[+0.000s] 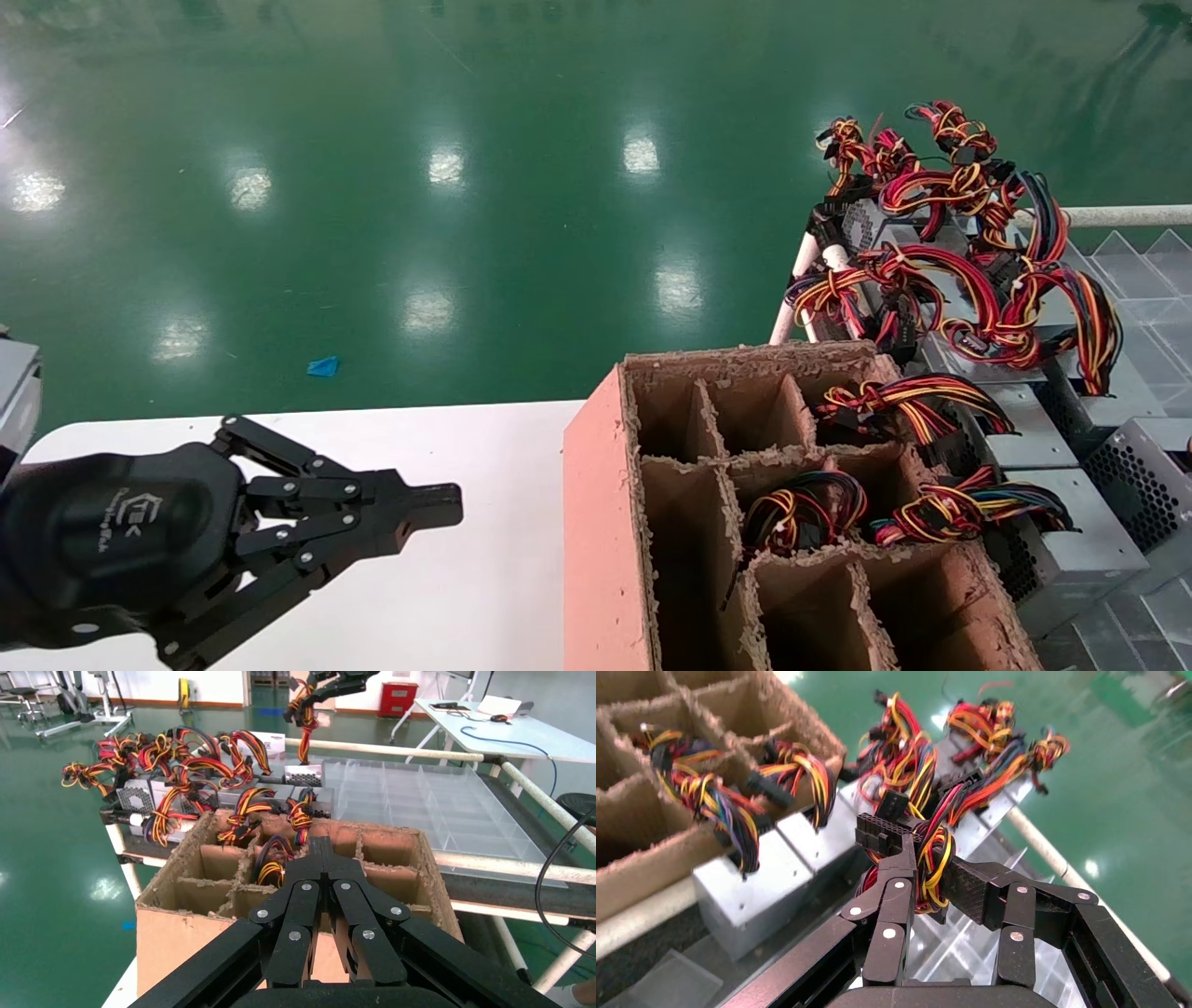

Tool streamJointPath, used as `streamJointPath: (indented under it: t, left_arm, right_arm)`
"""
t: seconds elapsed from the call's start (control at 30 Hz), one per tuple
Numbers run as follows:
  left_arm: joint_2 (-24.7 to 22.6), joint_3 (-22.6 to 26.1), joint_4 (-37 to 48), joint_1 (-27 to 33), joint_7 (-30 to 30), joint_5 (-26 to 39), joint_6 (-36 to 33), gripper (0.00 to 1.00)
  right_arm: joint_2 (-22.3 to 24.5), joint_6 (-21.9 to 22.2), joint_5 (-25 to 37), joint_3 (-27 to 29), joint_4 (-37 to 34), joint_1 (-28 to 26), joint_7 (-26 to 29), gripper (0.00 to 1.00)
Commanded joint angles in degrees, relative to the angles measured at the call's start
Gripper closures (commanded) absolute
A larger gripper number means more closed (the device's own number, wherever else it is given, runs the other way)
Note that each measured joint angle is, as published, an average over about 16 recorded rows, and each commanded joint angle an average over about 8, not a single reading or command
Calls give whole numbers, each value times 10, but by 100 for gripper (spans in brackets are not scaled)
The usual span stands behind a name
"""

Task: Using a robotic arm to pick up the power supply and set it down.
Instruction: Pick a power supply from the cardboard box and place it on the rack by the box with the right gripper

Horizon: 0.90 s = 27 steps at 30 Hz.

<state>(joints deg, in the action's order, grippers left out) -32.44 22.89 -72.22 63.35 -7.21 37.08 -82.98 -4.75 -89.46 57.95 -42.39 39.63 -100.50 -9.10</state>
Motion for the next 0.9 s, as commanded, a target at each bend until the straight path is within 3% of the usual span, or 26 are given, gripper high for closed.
streamJointPath:
  t: [0.03,0.47,0.5,0.73,0.77,0.9]
  left_arm:
    - [0,0,0,0,0,0,0,100]
    - [0,0,0,0,0,0,0,100]
    - [0,0,0,0,0,0,0,100]
    - [0,0,0,0,0,0,0,100]
    - [0,0,0,0,0,0,0,100]
    - [0,0,0,0,0,0,0,100]
  right_arm:
    - [-2,0,-7,-1,-5,3,-5,100]
    - [-3,-5,-54,-25,-8,38,-2,98]
    - [-3,-6,-58,-27,-6,40,-1,92]
    - [-1,-3,-69,-36,7,47,10,6]
    - [1,-2,-70,-36,9,47,11,0]
    - [7,0,-72,-35,16,45,16,0]
